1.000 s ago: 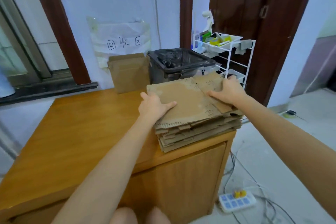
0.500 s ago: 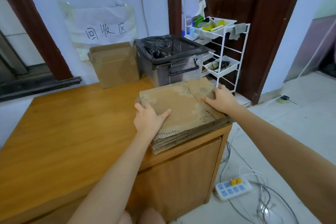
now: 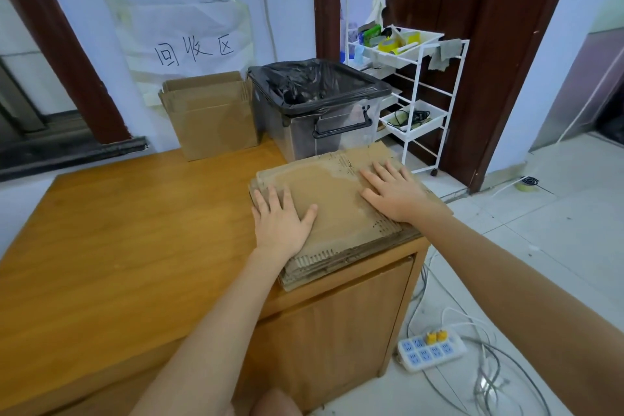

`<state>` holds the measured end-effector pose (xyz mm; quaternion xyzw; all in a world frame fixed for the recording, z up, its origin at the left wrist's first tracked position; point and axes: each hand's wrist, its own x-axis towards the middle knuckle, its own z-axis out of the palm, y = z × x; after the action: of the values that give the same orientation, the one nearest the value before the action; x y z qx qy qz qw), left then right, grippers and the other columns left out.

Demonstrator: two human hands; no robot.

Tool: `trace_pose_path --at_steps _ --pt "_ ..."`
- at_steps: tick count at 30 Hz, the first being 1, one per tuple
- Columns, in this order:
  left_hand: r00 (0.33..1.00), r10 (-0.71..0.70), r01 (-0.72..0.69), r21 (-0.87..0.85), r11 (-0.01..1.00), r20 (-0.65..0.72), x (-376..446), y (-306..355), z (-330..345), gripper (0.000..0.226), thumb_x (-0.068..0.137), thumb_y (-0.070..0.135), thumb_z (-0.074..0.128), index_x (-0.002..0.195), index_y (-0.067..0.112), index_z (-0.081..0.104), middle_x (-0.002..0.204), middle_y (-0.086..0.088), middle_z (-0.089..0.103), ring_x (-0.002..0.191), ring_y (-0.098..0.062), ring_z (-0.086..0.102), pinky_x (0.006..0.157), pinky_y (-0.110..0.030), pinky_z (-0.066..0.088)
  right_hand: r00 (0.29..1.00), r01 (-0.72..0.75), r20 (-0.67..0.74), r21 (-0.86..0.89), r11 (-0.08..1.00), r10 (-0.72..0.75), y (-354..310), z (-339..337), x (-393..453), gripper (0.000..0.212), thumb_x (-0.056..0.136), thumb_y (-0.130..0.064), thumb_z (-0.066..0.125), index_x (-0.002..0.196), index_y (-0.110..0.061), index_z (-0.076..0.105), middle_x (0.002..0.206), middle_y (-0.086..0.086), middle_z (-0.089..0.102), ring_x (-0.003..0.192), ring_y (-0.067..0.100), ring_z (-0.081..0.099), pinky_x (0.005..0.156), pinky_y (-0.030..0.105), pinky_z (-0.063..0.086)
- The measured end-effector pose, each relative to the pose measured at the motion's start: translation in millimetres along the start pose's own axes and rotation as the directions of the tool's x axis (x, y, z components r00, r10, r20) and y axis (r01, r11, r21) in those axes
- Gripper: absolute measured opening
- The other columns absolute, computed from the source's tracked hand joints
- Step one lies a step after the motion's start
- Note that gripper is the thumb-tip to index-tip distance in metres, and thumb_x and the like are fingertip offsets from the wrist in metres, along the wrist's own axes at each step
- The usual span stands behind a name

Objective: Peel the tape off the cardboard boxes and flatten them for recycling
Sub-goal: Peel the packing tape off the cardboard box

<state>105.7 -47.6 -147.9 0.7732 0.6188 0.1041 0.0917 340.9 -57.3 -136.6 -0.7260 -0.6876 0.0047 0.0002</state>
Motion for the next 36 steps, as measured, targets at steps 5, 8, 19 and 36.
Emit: trace_pose_path --at_steps 5,8,19,36 --pt "0.998 -0.012 0.012 0.002 1.0 0.054 3.4 -1.4 -3.3 0.082 0.093 0.066 0.019 0.154 0.015 0.001 0.16 -0.014 -0.007 0.146 -0.036 -0.011 0.118 -0.048 0.0 0.997 -0.033 0.071 -0.071 0.997 0.038 -20.9 -17.5 1.9 0.055 0.102 -0.032 0.014 0.153 -0.016 0.006 0.161 0.01 0.002 0.148 0.024 -0.001 0.12 0.044 0.002" --pt "0.998 -0.026 0.027 -0.006 1.0 0.051 0.8 -0.1 -11.1 0.08 0.096 0.062 0.022 0.153 0.008 0.005 0.16 -0.014 -0.001 0.146 -0.035 -0.005 0.119 -0.047 0.003 0.995 -0.085 0.03 -0.173 0.981 0.092 -49.7 -29.2 5.0 0.053 0.099 -0.016 0.024 0.149 -0.002 0.017 0.158 0.016 0.014 0.145 0.029 0.015 0.118 0.043 0.014" --pt "0.997 0.01 -0.013 -0.039 0.999 -0.081 13.4 -28.0 -65.8 0.057 0.102 0.042 0.026 0.148 0.008 0.029 0.156 -0.016 0.022 0.143 -0.031 0.022 0.114 -0.042 0.022 0.973 0.151 -0.174 -0.028 0.988 -0.154 -127.4 -69.5 13.9 0.037 0.099 -0.029 0.033 0.123 -0.008 0.053 0.123 0.013 0.058 0.108 0.031 0.056 0.085 0.036 0.045" --pt "0.963 -0.267 0.269 0.059 0.961 -0.045 79.0 -138.2 -103.3 0.06 0.102 0.037 0.029 0.15 0.002 0.018 0.149 -0.021 0.031 0.136 -0.036 0.031 0.107 -0.043 0.03 0.991 0.13 -0.007 0.254 0.958 -0.132 -216.0 -68.3 118.2 0.048 0.102 -0.033 0.029 0.142 -0.006 0.035 0.143 0.017 0.04 0.129 0.033 0.039 0.105 0.044 0.038"
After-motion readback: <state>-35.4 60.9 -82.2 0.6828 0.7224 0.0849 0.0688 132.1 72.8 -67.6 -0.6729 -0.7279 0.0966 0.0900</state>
